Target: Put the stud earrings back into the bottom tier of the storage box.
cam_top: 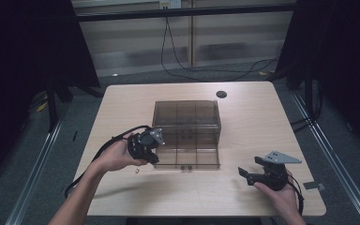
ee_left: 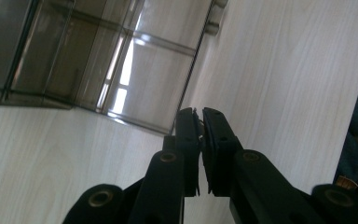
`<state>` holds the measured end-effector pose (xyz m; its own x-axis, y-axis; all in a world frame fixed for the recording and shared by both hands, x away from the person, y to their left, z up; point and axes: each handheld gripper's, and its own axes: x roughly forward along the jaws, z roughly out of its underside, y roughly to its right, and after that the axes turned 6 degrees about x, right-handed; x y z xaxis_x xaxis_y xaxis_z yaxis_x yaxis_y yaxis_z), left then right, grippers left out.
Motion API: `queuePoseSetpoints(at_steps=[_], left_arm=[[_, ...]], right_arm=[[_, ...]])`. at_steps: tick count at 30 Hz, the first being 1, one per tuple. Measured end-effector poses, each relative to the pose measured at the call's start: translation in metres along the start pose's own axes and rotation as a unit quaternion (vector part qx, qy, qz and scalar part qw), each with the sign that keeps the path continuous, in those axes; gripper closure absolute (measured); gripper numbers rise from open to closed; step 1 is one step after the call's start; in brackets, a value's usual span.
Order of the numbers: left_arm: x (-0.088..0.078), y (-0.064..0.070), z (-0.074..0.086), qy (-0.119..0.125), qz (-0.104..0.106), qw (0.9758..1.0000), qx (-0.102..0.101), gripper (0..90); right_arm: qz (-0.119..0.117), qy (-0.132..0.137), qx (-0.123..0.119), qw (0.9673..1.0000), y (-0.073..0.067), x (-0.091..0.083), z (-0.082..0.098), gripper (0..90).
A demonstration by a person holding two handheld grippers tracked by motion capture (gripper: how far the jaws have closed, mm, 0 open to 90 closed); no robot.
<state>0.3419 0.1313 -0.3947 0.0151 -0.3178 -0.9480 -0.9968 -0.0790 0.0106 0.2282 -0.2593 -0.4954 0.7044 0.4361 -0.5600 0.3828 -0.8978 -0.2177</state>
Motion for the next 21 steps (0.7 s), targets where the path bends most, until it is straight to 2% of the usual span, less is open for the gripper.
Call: queuePoseSetpoints(at_steps=[4, 5, 6, 8, 16, 17, 18, 21], left_arm=[[0.000, -0.002, -0.011, -0.001, -0.004, 1.0000, 0.005, 85.7], [0.000, -0.003, -0.013, -0.002, 0.001, 1.0000, 0.004, 85.7], [0.001, -0.004, -0.016, 0.000, -0.004, 1.0000, 0.005, 85.7], [0.002, -0.005, -0.021, 0.001, 0.000, 1.0000, 0.005, 85.7], [0.011, -0.011, -0.038, -0.015, -0.001, 0.9998, 0.009, 85.7], [0.014, -0.011, -0.040, -0.012, -0.014, 0.9998, 0.007, 85.7], [0.014, -0.012, -0.043, -0.019, -0.003, 0.9998, 0.009, 85.7], [0.018, -0.015, -0.049, -0.008, 0.002, 0.9999, 0.009, 85.7]], right_arm=[[-0.003, 0.003, -0.003, 1.0000, 0.000, 0.000, 0.000, 15.9], [-0.003, 0.003, -0.003, 1.0000, 0.000, 0.000, 0.000, 15.9], [-0.006, 0.004, -0.003, 1.0000, 0.000, -0.001, 0.000, 15.0], [-0.009, 0.006, -0.001, 0.9999, 0.000, -0.001, 0.000, 13.7], [-0.014, 0.004, -0.008, 0.9999, -0.001, -0.001, 0.000, 12.6], [-0.014, 0.004, -0.008, 0.9999, -0.001, -0.001, 0.000, 12.6], [-0.014, 0.004, -0.005, 0.9999, -0.002, -0.001, 0.000, 12.4], [-0.015, 0.004, -0.006, 0.9999, -0.002, -0.001, 0.000, 12.3]])
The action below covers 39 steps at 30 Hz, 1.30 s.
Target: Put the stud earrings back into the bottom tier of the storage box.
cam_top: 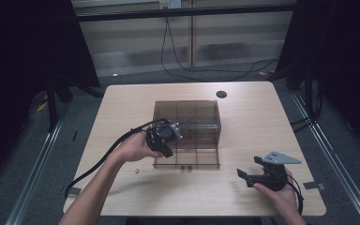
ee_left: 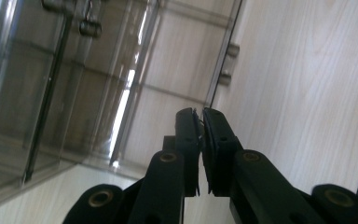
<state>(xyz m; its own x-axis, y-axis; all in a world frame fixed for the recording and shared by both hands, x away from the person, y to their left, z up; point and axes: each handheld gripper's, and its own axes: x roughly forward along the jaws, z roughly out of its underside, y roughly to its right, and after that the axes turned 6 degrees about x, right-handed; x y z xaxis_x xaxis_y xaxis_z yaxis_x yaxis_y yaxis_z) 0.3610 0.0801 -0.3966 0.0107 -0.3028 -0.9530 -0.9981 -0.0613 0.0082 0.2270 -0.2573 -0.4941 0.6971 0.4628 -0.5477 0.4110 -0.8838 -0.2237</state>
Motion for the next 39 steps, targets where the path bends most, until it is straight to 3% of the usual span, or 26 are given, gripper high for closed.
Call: queuePoseSetpoints(at_steps=[4, 7, 9, 14, 16, 18, 19, 20, 22, 24, 26, 28, 31, 32, 34, 38, 39], left_arm=[[0.005, -0.003, -0.009, -0.004, 0.006, 1.0000, 0.003, 85.6], [0.010, -0.005, -0.016, 0.006, 0.012, 0.9999, -0.002, 85.6], [0.015, -0.007, -0.020, 0.005, 0.003, 1.0000, -0.002, 85.6], [0.031, -0.008, -0.031, 0.018, 0.017, 0.9997, -0.002, 85.6], [0.039, -0.009, -0.032, 0.017, 0.022, 0.9995, -0.012, 85.6], [0.047, -0.010, -0.032, 0.013, 0.014, 0.9997, -0.014, 85.6], [0.049, -0.011, -0.032, 0.008, 0.024, 0.9996, -0.015, 85.4], [0.051, -0.011, -0.032, 0.014, 0.017, 0.9995, -0.021, 85.4], [0.055, -0.013, -0.033, 0.009, 0.014, 0.9997, -0.017, 85.4], [0.059, -0.017, -0.032, 0.001, 0.032, 0.9993, -0.019, 85.3], [0.064, -0.016, -0.032, -0.008, 0.018, 0.9996, -0.018, 85.4], [0.068, -0.016, -0.032, -0.012, 0.022, 0.9995, -0.017, 85.3], [0.071, -0.016, -0.032, -0.013, 0.023, 0.9995, -0.017, 85.3], [0.073, -0.017, -0.032, -0.011, 0.029, 0.9991, -0.028, 85.2], [0.074, -0.017, -0.031, -0.010, 0.022, 0.9992, -0.030, 85.2], [0.073, -0.018, -0.032, -0.011, 0.030, 0.9991, -0.029, 84.7], [0.074, -0.017, -0.032, -0.006, 0.020, 0.9994, -0.028, 83.5]], right_arm=[[0.000, -0.001, -0.003, 1.0000, 0.000, 0.000, 0.000, 12.1], [-0.002, 0.000, 0.000, 1.0000, 0.000, 0.000, 0.000, 12.1], [-0.003, 0.000, 0.000, 1.0000, 0.000, 0.000, 0.000, 12.1], [-0.005, 0.000, 0.000, 1.0000, 0.000, -0.001, 0.000, 11.4], [-0.003, 0.001, -0.001, 1.0000, 0.000, -0.001, 0.000, 11.4], [-0.004, 0.001, 0.001, 1.0000, 0.000, -0.002, 0.000, 11.4], [-0.002, 0.001, 0.001, 1.0000, 0.000, -0.002, 0.000, 11.3], [-0.004, 0.000, 0.002, 1.0000, 0.001, -0.002, 0.000, 11.3], [-0.004, 0.000, 0.002, 1.0000, 0.001, -0.002, 0.000, 11.3], [-0.004, 0.000, 0.002, 1.0000, 0.001, -0.002, 0.000, 11.1], [-0.004, 0.001, 0.001, 1.0000, 0.001, -0.002, 0.000, 10.9], [-0.004, 0.001, 0.002, 1.0000, 0.001, -0.002, 0.000, 10.6], [-0.005, 0.000, 0.002, 1.0000, 0.001, -0.002, 0.000, 10.6], [-0.005, 0.000, 0.002, 1.0000, 0.001, -0.002, 0.000, 10.7], [-0.003, -0.002, 0.001, 1.0000, 0.001, -0.002, 0.001, 10.7], [-0.006, -0.002, 0.002, 1.0000, 0.001, -0.001, 0.001, 10.7], [-0.006, -0.002, 0.003, 1.0000, 0.001, -0.001, 0.000, 10.7]])
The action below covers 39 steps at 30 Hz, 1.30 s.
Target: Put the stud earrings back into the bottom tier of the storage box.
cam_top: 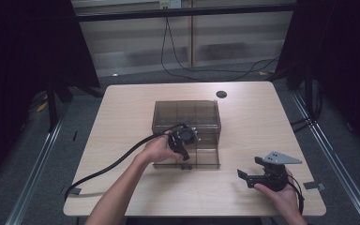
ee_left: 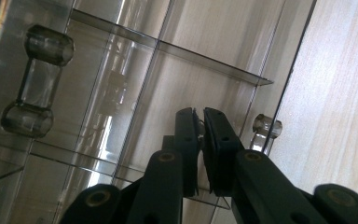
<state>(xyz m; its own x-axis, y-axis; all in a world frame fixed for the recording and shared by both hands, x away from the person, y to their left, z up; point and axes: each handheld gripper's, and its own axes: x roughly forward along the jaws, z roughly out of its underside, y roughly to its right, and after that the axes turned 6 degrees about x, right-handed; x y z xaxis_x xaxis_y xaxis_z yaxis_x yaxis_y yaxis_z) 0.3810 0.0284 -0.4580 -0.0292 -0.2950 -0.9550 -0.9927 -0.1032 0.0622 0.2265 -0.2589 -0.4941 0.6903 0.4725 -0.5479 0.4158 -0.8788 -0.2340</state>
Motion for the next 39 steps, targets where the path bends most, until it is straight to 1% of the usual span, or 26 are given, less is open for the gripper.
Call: queuePoseSetpoints(at_steps=[1, 4, 6, 7, 9, 10, 11, 12, 13, 15, 16, 17, 18, 19, 20, 21, 24, 25, 26, 27, 30, 32, 33, 34, 37, 39], left_arm=[[0.000, 0.000, 0.000, -0.001, 0.002, 1.0000, -0.003, 78.4], [-0.002, -0.002, 0.001, -0.003, 0.006, 1.0000, -0.002, 76.1], [-0.006, -0.001, 0.002, 0.004, 0.002, 1.0000, -0.006, 73.1], [-0.008, 0.000, 0.002, 0.014, -0.004, 0.9998, -0.010, 72.5], [-0.014, 0.000, 0.003, 0.017, -0.003, 0.9998, -0.006, 69.2], [-0.019, 0.000, 0.003, 0.012, 0.000, 0.9999, 0.001, 67.3], [-0.020, 0.002, 0.003, 0.022, -0.006, 0.9997, -0.005, 64.9], [-0.022, 0.003, 0.004, 0.025, -0.004, 0.9996, -0.008, 61.0], [-0.024, 0.004, 0.005, 0.021, -0.004, 0.9998, -0.006, 60.8], [-0.027, 0.006, 0.008, 0.027, -0.014, 0.9995, -0.001, 60.0], [-0.030, 0.008, 0.010, 0.031, -0.009, 0.9995, -0.006, 59.6], [-0.031, 0.008, 0.012, 0.031, -0.017, 0.9993, -0.010, 59.5], [-0.034, 0.008, 0.014, 0.017, -0.019, 0.9996, -0.013, 59.0], [-0.037, 0.007, 0.017, 0.006, -0.014, 0.9998, -0.013, 56.9], [-0.038, 0.007, 0.021, 0.014, -0.016, 0.9996, -0.017, 53.2], [-0.041, 0.006, 0.024, 0.013, -0.013, 0.9997, -0.017, 52.8], [-0.051, 0.005, 0.038, 0.028, -0.017, 0.9993, -0.021, 53.9], [-0.054, 0.006, 0.042, 0.033, -0.018, 0.9989, -0.029, 54.7], [-0.056, 0.008, 0.047, 0.037, -0.020, 0.9987, -0.029, 54.9], [-0.060, 0.009, 0.051, 0.035, -0.019, 0.9990, -0.019, 55.5], [-0.067, 0.011, 0.063, 0.041, -0.022, 0.9987, -0.019, 55.6], [-0.071, 0.011, 0.072, 0.045, -0.028, 0.9983, -0.025, 55.6], [-0.072, 0.012, 0.077, 0.049, -0.028, 0.9978, -0.034, 55.6], [-0.074, 0.011, 0.082, 0.046, -0.029, 0.9980, -0.033, 55.7], [-0.077, 0.013, 0.096, 0.047, -0.031, 0.9975, -0.043, 56.4], [-0.078, 0.013, 0.105, 0.046, -0.033, 0.9975, -0.042, 57.4]], right_arm=[[0.000, 0.000, 0.000, 1.0000, 0.000, 0.000, 0.000, 10.7], [0.000, 0.000, -0.001, 1.0000, 0.000, 0.000, 0.000, 10.6], [0.001, 0.000, -0.001, 1.0000, 0.000, 0.000, 0.000, 10.5], [0.000, 0.000, 0.000, 1.0000, 0.000, 0.000, 0.000, 10.4], [0.000, 0.000, 0.000, 1.0000, 0.000, 0.000, 0.000, 10.4], [0.000, 0.000, 0.000, 1.0000, 0.000, 0.000, 0.000, 10.5], [0.000, 0.000, 0.001, 1.0000, 0.000, 0.000, 0.000, 10.4], [0.001, 0.001, 0.000, 1.0000, 0.000, 0.000, 0.000, 10.4], [0.001, 0.001, 0.000, 1.0000, 0.000, -0.001, 0.000, 10.4], [0.001, 0.001, 0.000, 1.0000, 0.000, -0.001, 0.000, 10.4], [0.001, 0.001, 0.001, 1.0000, 0.000, 0.000, 0.000, 10.4], [0.000, 0.000, 0.001, 1.0000, 0.000, 0.000, 0.000, 10.4], [0.000, 0.000, 0.001, 1.0000, 0.000, 0.000, 0.000, 10.4], [-0.001, -0.001, 0.002, 1.0000, 0.000, 0.000, 0.000, 10.4], [-0.001, -0.002, 0.002, 1.0000, 0.001, 0.000, 0.000, 10.5], [-0.001, -0.003, 0.002, 1.0000, 0.000, 0.000, 0.000, 10.4], [-0.001, -0.002, 0.003, 1.0000, 0.000, 0.000, 0.000, 10.5], [0.000, -0.002, 0.002, 1.0000, 0.001, 0.000, 0.000, 10.5], [0.000, -0.002, 0.003, 1.0000, 0.001, 0.000, 0.000, 10.5], [0.000, -0.002, 0.004, 1.0000, 0.001, 0.001, 0.000, 10.5], [0.001, -0.003, 0.003, 1.0000, 0.001, 0.001, 0.000, 10.5], [0.001, -0.002, 0.003, 1.0000, 0.000, 0.001, 0.000, 10.5], [0.001, -0.003, 0.003, 1.0000, 0.000, 0.000, 0.000, 10.5], [0.001, -0.003, 0.004, 1.0000, 0.000, 0.000, 0.000, 10.5], [0.001, -0.003, 0.003, 1.0000, 0.001, 0.001, 0.000, 10.5], [0.001, -0.003, 0.004, 1.0000, 0.001, 0.001, 0.000, 10.5]])
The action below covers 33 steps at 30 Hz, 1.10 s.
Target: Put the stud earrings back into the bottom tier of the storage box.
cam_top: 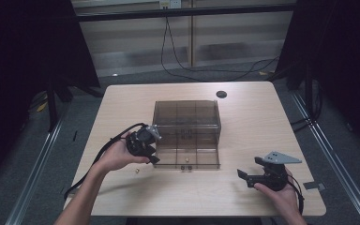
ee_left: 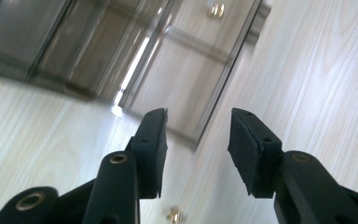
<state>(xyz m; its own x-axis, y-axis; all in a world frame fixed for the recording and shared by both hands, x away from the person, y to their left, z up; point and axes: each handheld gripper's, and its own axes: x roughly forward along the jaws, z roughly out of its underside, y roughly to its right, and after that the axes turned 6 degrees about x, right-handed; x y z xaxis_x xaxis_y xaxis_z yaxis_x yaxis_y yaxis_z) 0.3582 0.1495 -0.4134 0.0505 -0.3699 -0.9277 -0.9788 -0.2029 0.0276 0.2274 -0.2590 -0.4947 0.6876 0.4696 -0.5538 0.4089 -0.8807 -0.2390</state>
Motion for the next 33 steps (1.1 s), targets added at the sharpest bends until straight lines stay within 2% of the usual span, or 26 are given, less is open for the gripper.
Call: queuePoseSetpoints(at_steps=[3, 4, 5, 7, 10, 14, 20, 22, 26, 30, 33], left_arm=[[0.000, 0.001, 0.013, -0.006, -0.003, 1.0000, -0.001, 60.6], [0.000, 0.002, 0.018, -0.004, -0.002, 1.0000, 0.001, 64.6], [0.001, 0.002, 0.024, 0.000, 0.004, 1.0000, 0.001, 64.6], [0.003, 0.004, 0.034, -0.010, 0.003, 0.9999, 0.002, 67.7], [0.004, 0.006, 0.049, -0.013, -0.003, 0.9999, -0.007, 69.3], [0.006, 0.005, 0.060, -0.015, -0.005, 0.9997, -0.016, 71.5], [0.010, 0.002, 0.069, -0.028, 0.004, 0.9995, -0.013, 78.2], [0.012, 0.001, 0.073, -0.033, 0.001, 0.9992, -0.022, 78.3], [0.015, 0.000, 0.075, -0.035, 0.000, 0.9992, -0.019, 78.4], [0.016, 0.000, 0.076, -0.035, -0.003, 0.9991, -0.024, 77.9], [0.017, 0.000, 0.075, -0.044, 0.001, 0.9988, -0.021, 77.9]], right_arm=[[0.001, 0.000, 0.002, 1.0000, 0.000, 0.000, 0.000, 10.5], [0.001, 0.000, 0.002, 1.0000, 0.000, 0.000, 0.000, 10.5], [0.001, 0.000, 0.002, 1.0000, 0.000, 0.000, 0.000, 10.5], [0.001, 0.001, 0.002, 1.0000, 0.001, 0.000, 0.000, 10.5], [0.001, -0.002, 0.004, 1.0000, 0.001, 0.001, 0.000, 10.5], [0.001, -0.002, 0.003, 1.0000, 0.000, 0.001, 0.000, 10.5], [0.002, -0.003, 0.003, 1.0000, 0.000, 0.001, 0.000, 10.5], [0.002, -0.003, 0.002, 1.0000, 0.000, 0.001, 0.000, 10.5], [0.002, -0.003, 0.003, 1.0000, 0.000, 0.001, 0.000, 10.5], [0.000, -0.004, 0.003, 1.0000, 0.000, 0.001, 0.000, 10.5], [0.001, -0.004, 0.003, 1.0000, 0.000, 0.001, 0.000, 10.5]])
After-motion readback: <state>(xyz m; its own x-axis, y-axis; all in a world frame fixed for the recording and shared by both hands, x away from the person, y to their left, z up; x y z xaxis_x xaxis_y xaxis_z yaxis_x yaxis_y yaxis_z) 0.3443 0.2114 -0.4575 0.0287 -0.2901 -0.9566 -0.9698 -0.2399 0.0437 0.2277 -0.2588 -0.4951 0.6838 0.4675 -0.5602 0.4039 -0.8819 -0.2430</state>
